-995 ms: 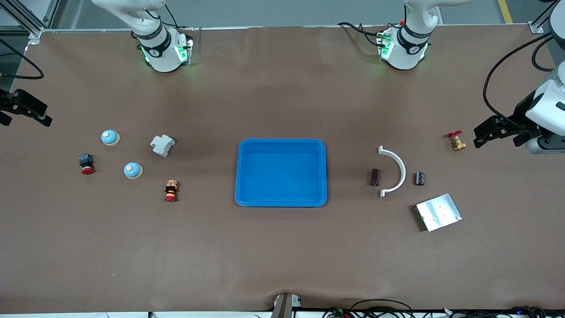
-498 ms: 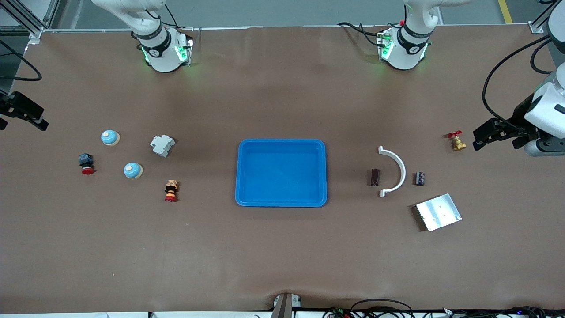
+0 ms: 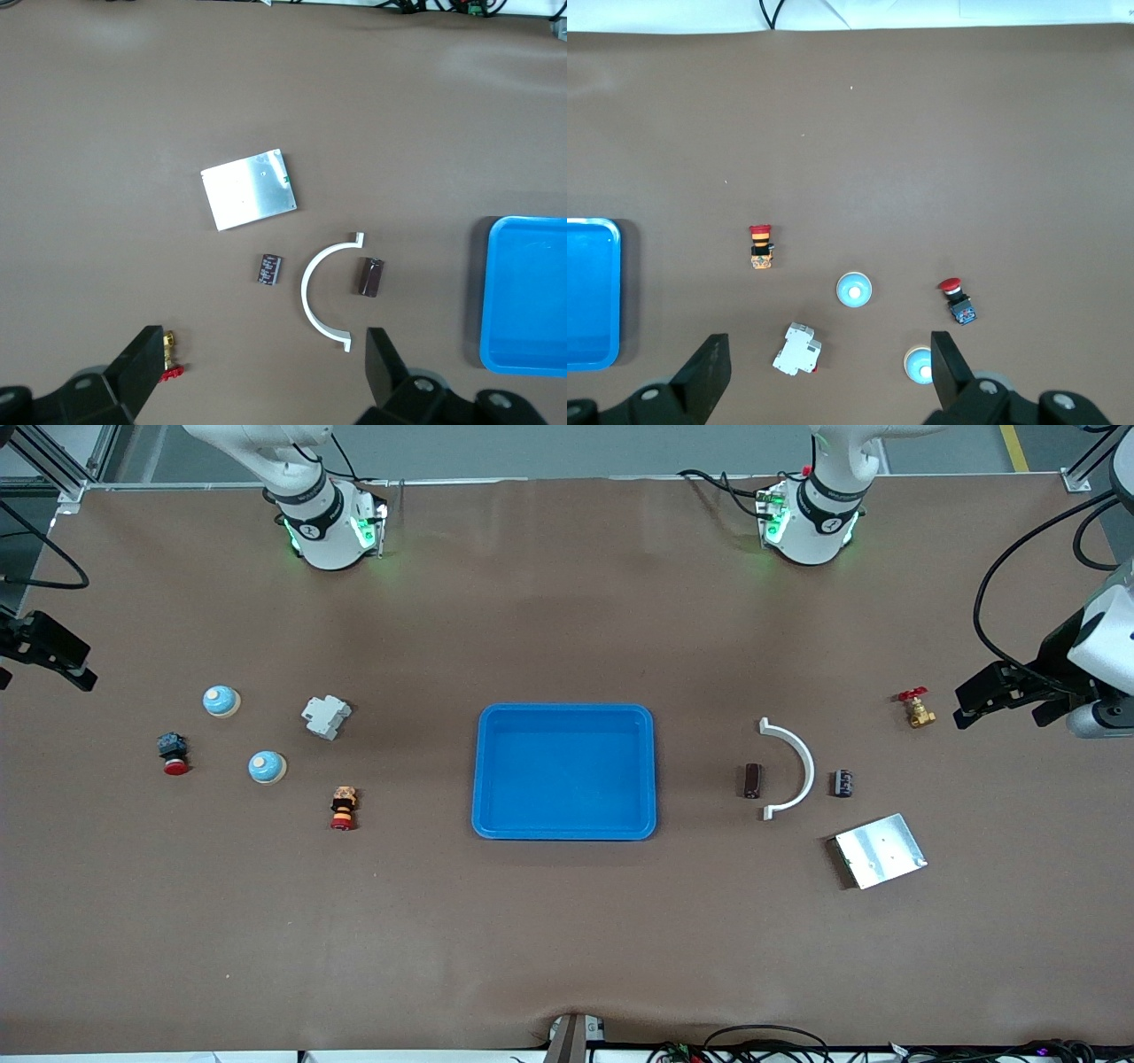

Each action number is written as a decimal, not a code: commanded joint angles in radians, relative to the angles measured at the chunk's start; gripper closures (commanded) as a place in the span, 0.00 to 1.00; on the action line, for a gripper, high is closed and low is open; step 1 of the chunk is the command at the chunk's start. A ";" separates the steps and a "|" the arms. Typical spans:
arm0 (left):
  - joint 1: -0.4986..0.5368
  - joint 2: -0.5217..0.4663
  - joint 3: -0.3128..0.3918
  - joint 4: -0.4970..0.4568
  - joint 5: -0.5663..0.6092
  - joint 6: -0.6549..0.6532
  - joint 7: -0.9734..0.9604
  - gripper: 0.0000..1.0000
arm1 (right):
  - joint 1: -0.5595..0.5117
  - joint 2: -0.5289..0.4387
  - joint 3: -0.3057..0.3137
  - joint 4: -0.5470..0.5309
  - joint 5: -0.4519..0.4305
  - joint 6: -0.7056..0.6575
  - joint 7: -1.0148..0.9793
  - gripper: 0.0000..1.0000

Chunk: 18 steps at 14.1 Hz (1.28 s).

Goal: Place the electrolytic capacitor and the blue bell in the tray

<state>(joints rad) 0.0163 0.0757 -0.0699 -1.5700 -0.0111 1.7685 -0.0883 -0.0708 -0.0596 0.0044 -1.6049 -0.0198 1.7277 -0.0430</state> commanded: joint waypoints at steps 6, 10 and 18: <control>0.017 0.076 -0.001 0.019 -0.024 -0.017 0.007 0.00 | 0.014 -0.025 0.000 -0.021 -0.014 0.030 0.008 0.00; 0.014 0.151 -0.001 0.021 -0.021 0.005 0.004 0.00 | 0.089 -0.020 0.000 -0.110 -0.008 0.085 0.136 0.00; 0.010 0.243 -0.002 -0.060 -0.024 0.130 0.012 0.00 | 0.163 -0.019 0.000 -0.323 -0.006 0.225 0.204 0.00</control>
<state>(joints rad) 0.0234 0.3255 -0.0733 -1.5839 -0.0121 1.8539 -0.0883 0.0887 -0.0618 0.0105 -1.8709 -0.0207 1.9123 0.1575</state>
